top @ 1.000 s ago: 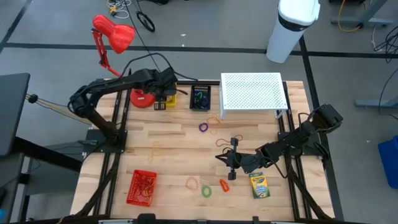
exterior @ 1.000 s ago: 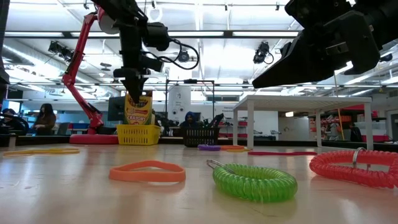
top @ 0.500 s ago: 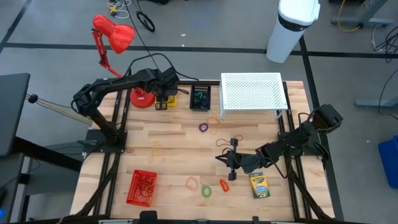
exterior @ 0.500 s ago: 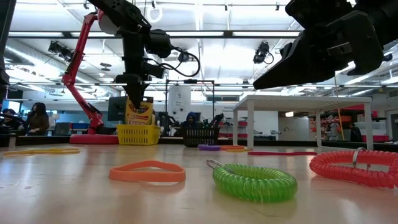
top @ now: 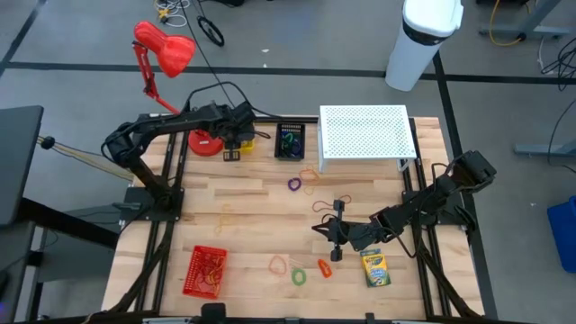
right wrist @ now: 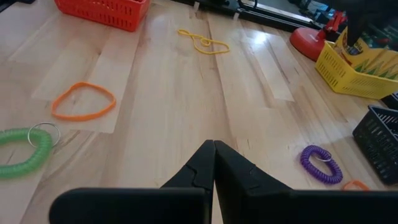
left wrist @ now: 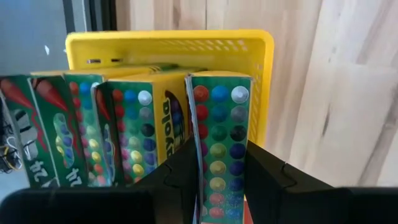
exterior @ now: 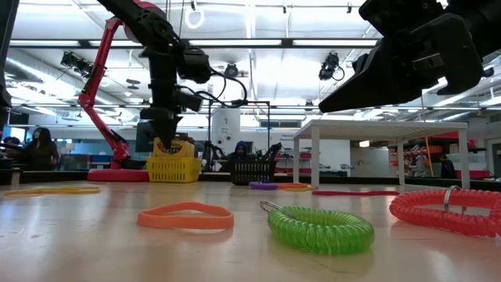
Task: Pick & Place Office Desk Supplies
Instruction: Put the left yellow crayon box into the yellow bin, then put the violet spiral keychain into the black bin
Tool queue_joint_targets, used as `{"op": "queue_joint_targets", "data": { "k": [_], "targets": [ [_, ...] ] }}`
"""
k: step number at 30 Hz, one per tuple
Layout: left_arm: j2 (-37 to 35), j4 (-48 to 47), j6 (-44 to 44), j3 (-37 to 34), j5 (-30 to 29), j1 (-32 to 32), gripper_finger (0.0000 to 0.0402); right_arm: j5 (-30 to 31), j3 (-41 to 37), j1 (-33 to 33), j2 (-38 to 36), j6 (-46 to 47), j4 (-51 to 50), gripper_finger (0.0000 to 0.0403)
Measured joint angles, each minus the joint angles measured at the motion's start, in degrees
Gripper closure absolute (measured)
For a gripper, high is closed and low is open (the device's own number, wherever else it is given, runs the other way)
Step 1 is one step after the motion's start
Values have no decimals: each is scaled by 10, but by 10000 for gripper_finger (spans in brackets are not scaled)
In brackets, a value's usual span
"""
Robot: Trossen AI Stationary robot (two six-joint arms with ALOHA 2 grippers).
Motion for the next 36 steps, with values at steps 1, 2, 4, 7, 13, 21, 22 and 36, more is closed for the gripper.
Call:
{"op": "queue_joint_targets", "data": {
  "k": [1,2,4,7,13,21,22,36],
  "targets": [
    [0,4,0,0,2,0,293,0,0,0,0,0,0,386],
    [0,5,0,0,3,0,293,0,0,0,0,0,0,386],
    [-1,5,0,0,5,-1,293,0,0,0,0,0,0,386],
    [-5,3,0,-1,7,-1,292,0,0,0,0,0,3,386],
    [-5,2,-9,-1,6,-2,292,0,0,0,0,0,4,386],
    [-6,-7,-25,-1,-7,-3,232,0,0,0,0,0,4,386],
    [-6,-9,-26,-1,-11,-5,218,0,0,0,0,0,4,386],
    [-6,-64,-30,61,-84,-48,133,0,0,0,0,0,4,386]
  ]
}}
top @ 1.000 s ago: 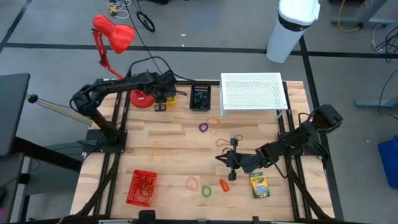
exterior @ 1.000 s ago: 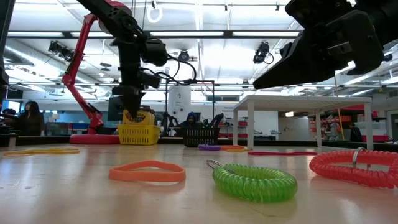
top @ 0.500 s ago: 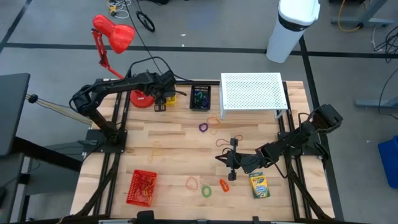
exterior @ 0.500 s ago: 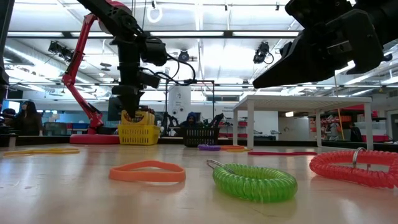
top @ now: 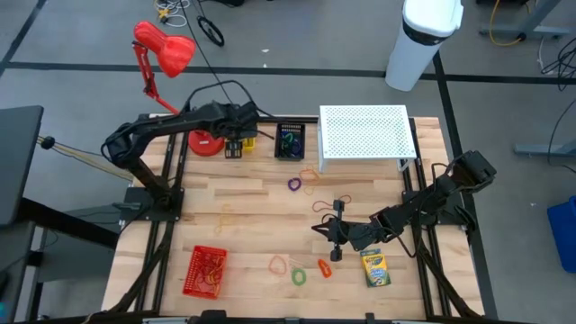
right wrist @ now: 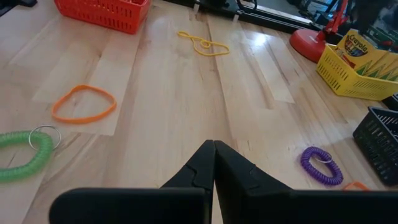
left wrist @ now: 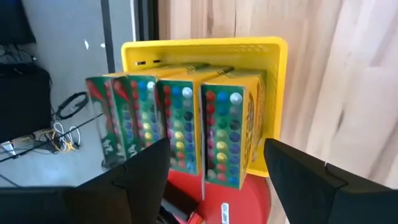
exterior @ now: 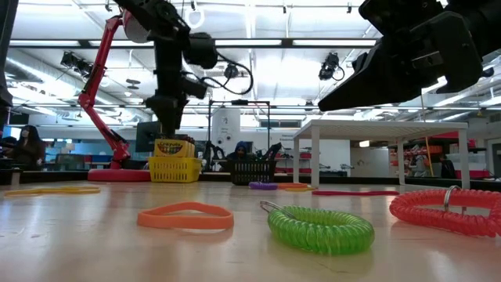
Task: Pick & Place Office Desk Supplies
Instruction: Put the violet spiral keychain into the black bin
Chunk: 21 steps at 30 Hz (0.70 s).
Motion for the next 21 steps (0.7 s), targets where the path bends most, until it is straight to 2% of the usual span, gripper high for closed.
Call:
{"op": "queue_joint_targets", "data": {
  "k": [6,11,16,21],
  "targets": [
    [-7,-90,-72,32,5,-39,161,-11,0,0,0,-1,-3,386],
    [-46,-82,-126,-6,44,-79,234,-25,0,0,0,0,-4,386],
    [-126,47,-141,-116,64,-127,312,-55,0,0,0,0,-18,386],
    [-239,230,-154,-263,110,-166,346,-60,0,0,0,0,-15,386]
  ]
}}
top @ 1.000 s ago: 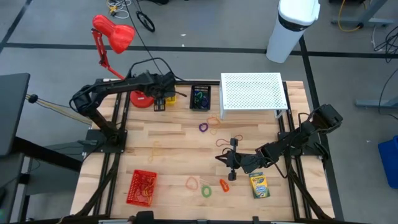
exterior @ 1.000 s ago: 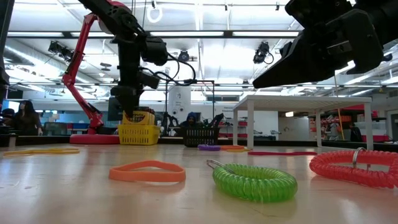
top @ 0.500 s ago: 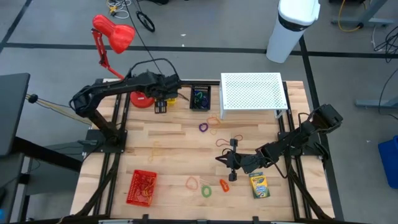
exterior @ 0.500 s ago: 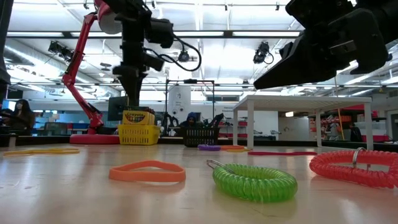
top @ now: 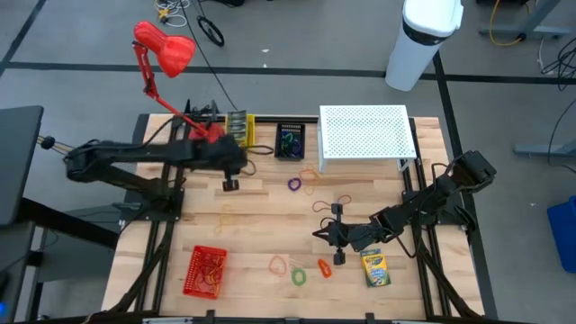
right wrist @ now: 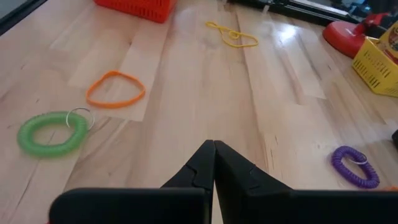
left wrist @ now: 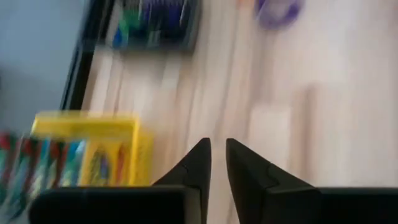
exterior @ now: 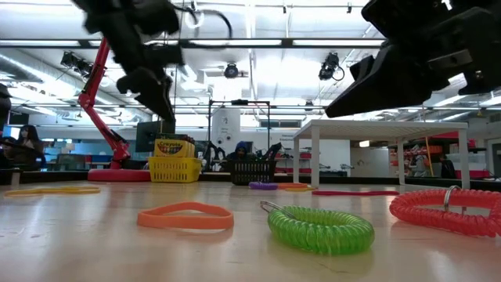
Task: Pick & Place Office Desk Supplies
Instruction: Put the violet spiral keychain into the black bin
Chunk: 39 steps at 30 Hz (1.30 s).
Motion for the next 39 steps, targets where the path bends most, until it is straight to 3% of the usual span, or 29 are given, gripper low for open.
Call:
{"op": "queue_joint_targets", "data": {
  "k": [4,8,12,15,18,22,26,28,32,35,39],
  "targets": [
    [-66,137,-61,-80,30,-24,353,13,0,0,0,-4,30,386],
    [-76,231,-159,-116,60,-36,353,15,0,0,0,-1,69,386],
    [-74,310,-130,-167,104,-70,360,6,0,0,0,16,80,386],
    [-73,480,-98,-241,95,-103,372,12,0,0,0,43,67,386],
    [-71,650,-89,-320,81,-123,384,51,13,0,0,82,-7,386],
    [-67,805,-106,-384,78,-134,391,93,74,-3,0,146,-203,376],
    [-67,847,-116,-400,77,-135,389,93,113,-32,0,226,-345,340],
    [-66,842,-119,-400,77,-135,387,65,112,-55,0,235,-374,316],
    [-66,826,-124,-400,77,-135,384,-2,95,-100,0,227,-377,265],
    [-66,826,-124,-401,70,-135,384,-9,92,-130,0,211,-360,234],
    [-66,826,-124,-401,43,-135,384,-15,92,-172,0,177,-252,208]
  ]
}}
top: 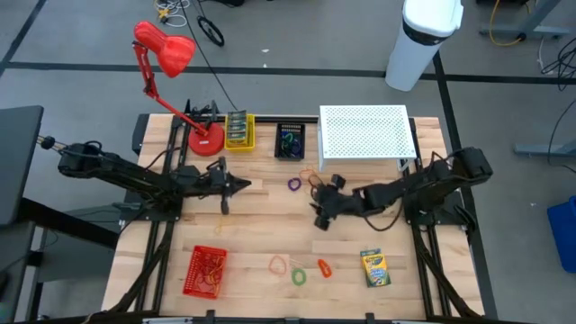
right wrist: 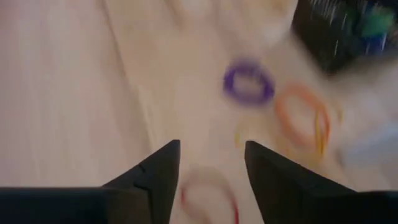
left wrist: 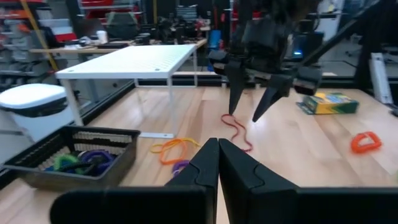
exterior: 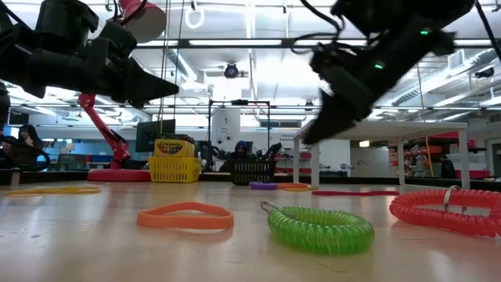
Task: Pick & Place Office Desk Supplies
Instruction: Put the violet spiral keychain into the black bin
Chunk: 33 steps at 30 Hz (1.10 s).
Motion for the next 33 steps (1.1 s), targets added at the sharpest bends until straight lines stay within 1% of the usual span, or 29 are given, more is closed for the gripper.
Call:
{"op": "queue_joint_targets", "data": {
  "k": [2,5,8,14,16,21,30,33],
  "targets": [
    [0,-1,-1,0,-11,0,384,0,7,-16,15,-20,48,203],
    [3,0,-1,0,-16,0,384,10,39,-37,51,-27,52,196],
    [6,0,-1,0,-15,0,384,23,89,-52,92,-29,24,186],
    [10,-7,-1,0,-15,1,384,-5,206,-85,154,-32,-103,171],
    [10,-11,-3,0,-15,1,384,-16,230,-98,171,-39,-116,171],
    [10,-14,-4,0,-13,1,384,-55,252,-122,196,-42,-122,171],
    [10,-13,-3,0,-15,1,384,-69,278,-136,253,-44,-138,171],
    [10,-13,-3,0,-15,1,384,-70,285,-138,265,-46,-140,180]
  ]
}}
